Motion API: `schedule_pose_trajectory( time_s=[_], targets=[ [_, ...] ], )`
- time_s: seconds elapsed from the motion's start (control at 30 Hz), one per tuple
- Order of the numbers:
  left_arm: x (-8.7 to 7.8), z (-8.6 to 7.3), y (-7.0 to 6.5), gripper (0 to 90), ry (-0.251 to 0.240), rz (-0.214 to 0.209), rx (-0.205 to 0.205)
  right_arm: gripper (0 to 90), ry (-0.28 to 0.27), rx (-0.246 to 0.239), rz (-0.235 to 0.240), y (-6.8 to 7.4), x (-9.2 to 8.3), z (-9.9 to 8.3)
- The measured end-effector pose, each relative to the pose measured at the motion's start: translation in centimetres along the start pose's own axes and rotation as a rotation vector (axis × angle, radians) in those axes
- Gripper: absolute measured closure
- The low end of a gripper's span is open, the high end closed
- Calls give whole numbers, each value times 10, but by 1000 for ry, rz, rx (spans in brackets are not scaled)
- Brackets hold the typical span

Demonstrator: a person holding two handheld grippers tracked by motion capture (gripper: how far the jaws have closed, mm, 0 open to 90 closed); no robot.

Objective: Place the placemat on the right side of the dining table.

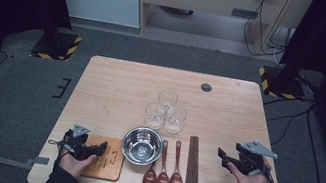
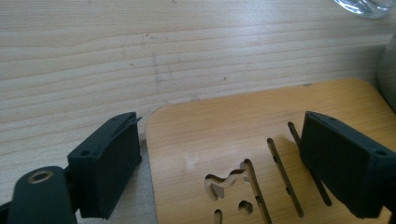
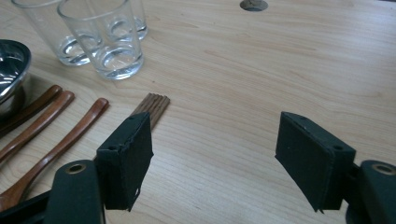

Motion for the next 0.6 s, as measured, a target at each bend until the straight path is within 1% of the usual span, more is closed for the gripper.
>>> schedule_pose_trajectory(
  time_s=[0.03, 0.07, 0.1, 0.13, 0.17, 0.2, 0.23, 0.27, 0.4, 0.43, 0.47, 0.5, 0.53, 0.57, 0.6],
  targets=[
    [0, 0, -1, 152, -1, -2, 0, 275, -4, -8, 6, 4, -1, 3],
    [-1, -1, 0, 152, 0, -1, 1, 275, -4, -8, 6, 4, -1, 3],
    [-1, -1, 0, 159, -6, 1, -1, 276, -10, -15, 15, 10, -2, 7],
    [-1, -1, 0, 162, -6, 1, -1, 276, -10, -15, 15, 10, -2, 7],
    [-1, -1, -1, 163, -13, 0, -14, 279, -19, -21, 21, 16, -2, 12],
    [-1, -1, -1, 164, -13, 0, -14, 279, -19, -21, 21, 16, -2, 12],
    [-2, -2, -2, 164, -12, 3, -20, 280, -24, -32, 28, 23, -2, 17],
    [-2, -2, -2, 165, -12, 3, -20, 280, -24, -32, 28, 23, -2, 17],
    [-3, -2, -1, 165, -2, 7, -34, 282, -31, -48, 53, 37, 2, 27],
    [-4, -3, 0, 166, 2, 11, -35, 282, -34, -50, 61, 43, 3, 31],
    [-4, -3, 0, 166, 2, 11, -35, 282, -34, -50, 61, 43, 3, 31],
    [-4, -3, 1, 166, 3, 10, -36, 287, -43, -53, 72, 49, 5, 36],
    [-4, -2, 1, 166, 2, 9, -41, 287, -43, -53, 72, 49, 5, 36],
    [-4, -2, 3, 166, 4, 9, -43, 290, -47, -58, 82, 55, 6, 40],
    [-4, -2, 3, 166, 4, 9, -43, 290, -47, -58, 82, 55, 6, 40]
  ],
)
Point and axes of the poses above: each handheld gripper's, and its own axes: x roughly forward along the jaws, z roughly out of its top, y roughly to its left, the point moved 5 cm from there along x, roughly forward along the jaws, and after that the axes turned 11 degrees about y, right-handed, at the moved point
